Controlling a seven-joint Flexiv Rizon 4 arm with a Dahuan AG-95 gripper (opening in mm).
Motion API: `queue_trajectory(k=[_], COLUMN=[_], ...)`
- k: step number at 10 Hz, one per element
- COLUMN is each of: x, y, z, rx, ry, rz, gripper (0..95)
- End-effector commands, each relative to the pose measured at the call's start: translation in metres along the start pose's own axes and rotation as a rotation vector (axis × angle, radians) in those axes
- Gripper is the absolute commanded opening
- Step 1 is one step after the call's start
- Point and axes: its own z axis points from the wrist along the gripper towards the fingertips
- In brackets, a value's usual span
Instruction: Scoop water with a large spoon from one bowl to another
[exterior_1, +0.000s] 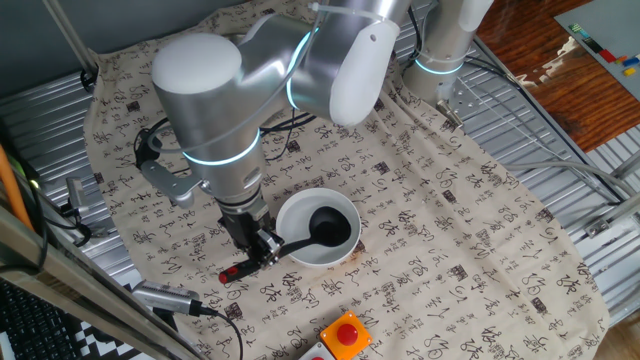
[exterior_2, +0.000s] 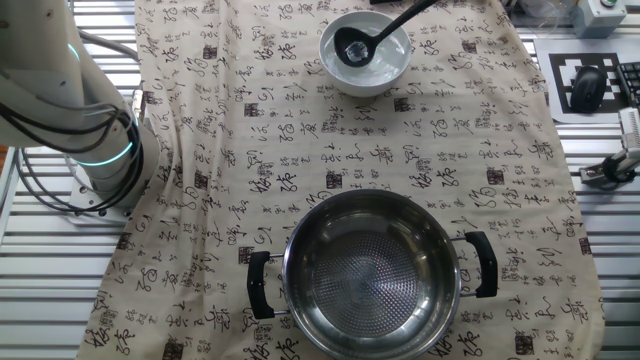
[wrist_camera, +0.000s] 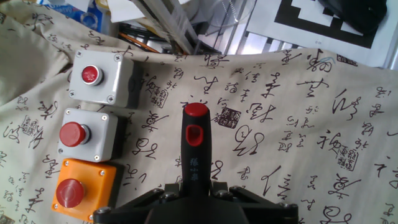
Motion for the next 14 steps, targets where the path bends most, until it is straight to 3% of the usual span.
queue_trajectory(k=[1,6,14], x=[-0.0001,-0.0001,0.0022], y=[0.0002,-0.0009,-0.0037], z=[0.0000,0.0011,0.0000], rx=[-0.009,-0.009,-0.033], ry=[-0.008,-0.010,-0.027], rz=[0.006,0.006,0.012], gripper=[0.0,0.0,0.0])
